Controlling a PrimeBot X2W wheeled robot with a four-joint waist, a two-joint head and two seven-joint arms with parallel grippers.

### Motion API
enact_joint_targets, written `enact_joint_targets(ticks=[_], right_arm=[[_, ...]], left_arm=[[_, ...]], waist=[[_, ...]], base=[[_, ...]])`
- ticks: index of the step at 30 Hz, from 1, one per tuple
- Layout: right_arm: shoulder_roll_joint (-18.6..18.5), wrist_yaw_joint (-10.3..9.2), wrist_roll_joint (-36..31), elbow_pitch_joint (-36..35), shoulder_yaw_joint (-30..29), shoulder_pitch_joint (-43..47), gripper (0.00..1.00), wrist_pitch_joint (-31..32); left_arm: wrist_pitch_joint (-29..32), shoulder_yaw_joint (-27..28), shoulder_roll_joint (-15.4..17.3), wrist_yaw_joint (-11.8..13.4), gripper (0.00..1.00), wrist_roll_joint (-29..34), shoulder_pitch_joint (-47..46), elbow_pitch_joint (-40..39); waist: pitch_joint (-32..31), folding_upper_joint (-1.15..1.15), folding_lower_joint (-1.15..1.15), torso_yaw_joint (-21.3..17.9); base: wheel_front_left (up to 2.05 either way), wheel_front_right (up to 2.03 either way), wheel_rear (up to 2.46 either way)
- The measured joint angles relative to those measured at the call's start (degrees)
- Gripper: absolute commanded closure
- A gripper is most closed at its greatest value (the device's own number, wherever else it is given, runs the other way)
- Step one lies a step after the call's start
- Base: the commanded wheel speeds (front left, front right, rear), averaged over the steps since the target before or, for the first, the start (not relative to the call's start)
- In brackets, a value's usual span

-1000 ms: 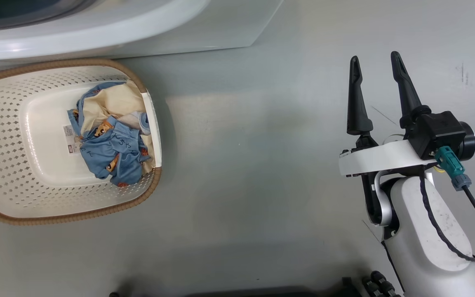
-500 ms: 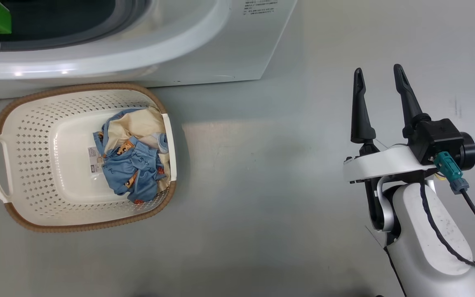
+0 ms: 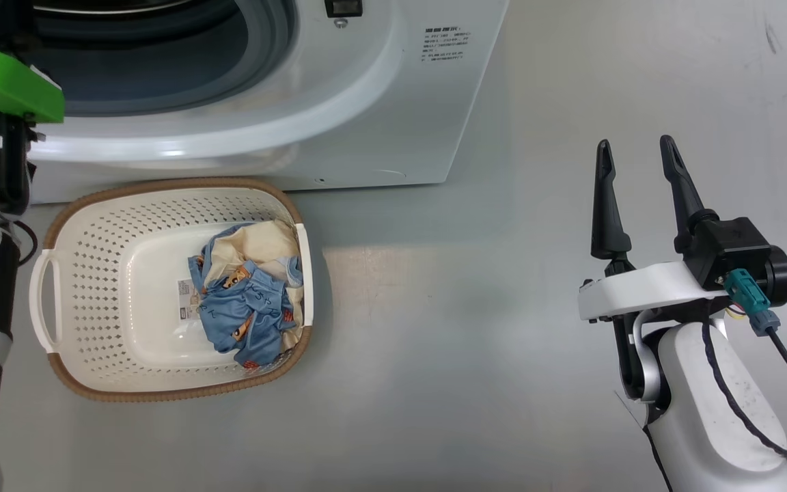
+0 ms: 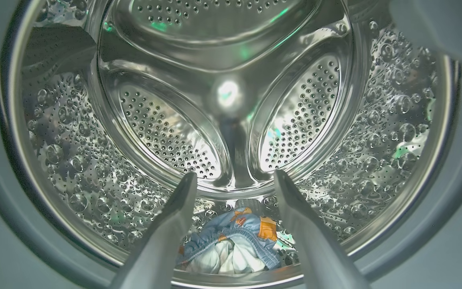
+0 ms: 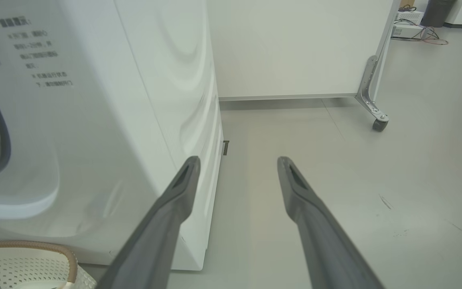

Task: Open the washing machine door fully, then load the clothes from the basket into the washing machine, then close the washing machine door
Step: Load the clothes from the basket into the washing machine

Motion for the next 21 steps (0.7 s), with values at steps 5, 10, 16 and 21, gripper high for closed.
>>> enact_joint_targets(ticks=[5,10,16,21], right_arm=[[-0.05,0.6,0.01,0.31,-0.49,1.48,0.0,0.0],[-0.1,1.11,0.02,0.33,-1.09,2.32,0.0,0.0],[-0.16,1.93,0.02,0.37,-1.43,4.32,0.0,0.0],[-0.23,2.44,0.02,0.37,-1.68,5.55,0.0,0.0]], left_arm=[[0.0,1.42,-1.11,0.0,0.0,0.6,4.2,-2.57],[0.0,3.33,-1.43,0.0,0.0,2.0,8.6,-5.08],[0.0,5.09,-1.45,0.01,0.0,3.86,15.46,-8.37],[0.0,6.14,-1.87,0.37,0.0,5.79,21.02,-11.38]], waist=[[-2.92,0.0,0.0,0.6],[-5.82,0.0,0.0,1.21],[-9.15,0.0,0.0,1.72],[-11.86,0.0,0.0,1.88]], base=[[0.0,0.0,0.0],[0.0,0.0,0.0],[0.0,0.0,0.0],[0.0,0.0,0.0]])
